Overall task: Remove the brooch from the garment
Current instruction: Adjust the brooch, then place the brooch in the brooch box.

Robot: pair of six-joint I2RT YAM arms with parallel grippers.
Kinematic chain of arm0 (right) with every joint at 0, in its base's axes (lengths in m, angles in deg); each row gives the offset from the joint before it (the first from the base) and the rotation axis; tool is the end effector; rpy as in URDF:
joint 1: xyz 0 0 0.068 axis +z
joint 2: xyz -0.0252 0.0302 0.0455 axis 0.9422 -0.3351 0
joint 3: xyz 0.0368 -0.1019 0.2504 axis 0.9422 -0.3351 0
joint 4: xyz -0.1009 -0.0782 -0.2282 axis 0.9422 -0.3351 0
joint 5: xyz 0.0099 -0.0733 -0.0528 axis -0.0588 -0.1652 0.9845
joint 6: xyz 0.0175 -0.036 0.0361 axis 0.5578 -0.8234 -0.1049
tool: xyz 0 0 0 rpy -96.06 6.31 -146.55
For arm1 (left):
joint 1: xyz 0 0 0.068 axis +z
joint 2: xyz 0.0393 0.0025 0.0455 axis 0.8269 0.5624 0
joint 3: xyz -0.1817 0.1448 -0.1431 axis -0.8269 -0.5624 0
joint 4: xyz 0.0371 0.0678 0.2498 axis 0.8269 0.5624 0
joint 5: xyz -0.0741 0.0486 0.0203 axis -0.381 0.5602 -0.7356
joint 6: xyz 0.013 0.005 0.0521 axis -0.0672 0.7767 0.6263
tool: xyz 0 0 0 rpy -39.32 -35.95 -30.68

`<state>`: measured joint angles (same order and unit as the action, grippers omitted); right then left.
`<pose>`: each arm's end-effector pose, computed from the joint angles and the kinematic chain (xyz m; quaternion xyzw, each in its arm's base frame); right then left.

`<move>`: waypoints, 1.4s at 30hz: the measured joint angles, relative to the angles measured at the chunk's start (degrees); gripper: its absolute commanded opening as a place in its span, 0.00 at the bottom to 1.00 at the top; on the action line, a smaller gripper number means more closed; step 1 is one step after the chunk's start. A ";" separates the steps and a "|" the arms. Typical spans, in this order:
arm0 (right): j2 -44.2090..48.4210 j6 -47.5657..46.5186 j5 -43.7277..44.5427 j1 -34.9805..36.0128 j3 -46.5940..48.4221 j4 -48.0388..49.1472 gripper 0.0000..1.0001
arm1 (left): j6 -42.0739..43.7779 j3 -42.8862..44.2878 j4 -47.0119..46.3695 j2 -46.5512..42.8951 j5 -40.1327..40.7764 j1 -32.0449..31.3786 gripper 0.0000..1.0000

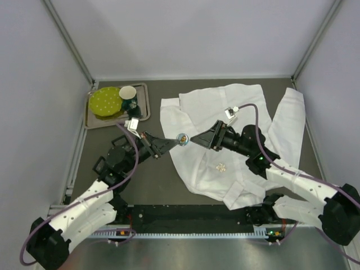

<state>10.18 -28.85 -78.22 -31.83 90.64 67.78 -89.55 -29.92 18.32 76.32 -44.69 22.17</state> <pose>0.1813 0.1639 0.2800 -0.0226 0.7139 0.6164 0.3314 0.1444 -0.1123 0.2829 -0.0354 0.6295 -0.6696 0.3927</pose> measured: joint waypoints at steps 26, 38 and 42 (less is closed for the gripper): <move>3.96 -8.59 0.83 -5.03 5.53 -22.16 0.77 | -1.07 -1.11 57.64 -28.41 58.42 1.66 0.00; 5.86 -9.29 -3.52 -5.14 4.68 -22.38 0.77 | -4.63 -5.31 50.69 -11.82 67.08 2.14 0.00; 5.84 -9.62 -4.04 -5.18 3.89 -22.82 0.77 | -4.20 -5.31 49.64 -8.15 69.94 2.23 0.00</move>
<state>16.02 -38.47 -82.26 -37.01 94.53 44.97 -93.74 -35.23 67.95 68.17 25.25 24.40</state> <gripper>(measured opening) 0.774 0.018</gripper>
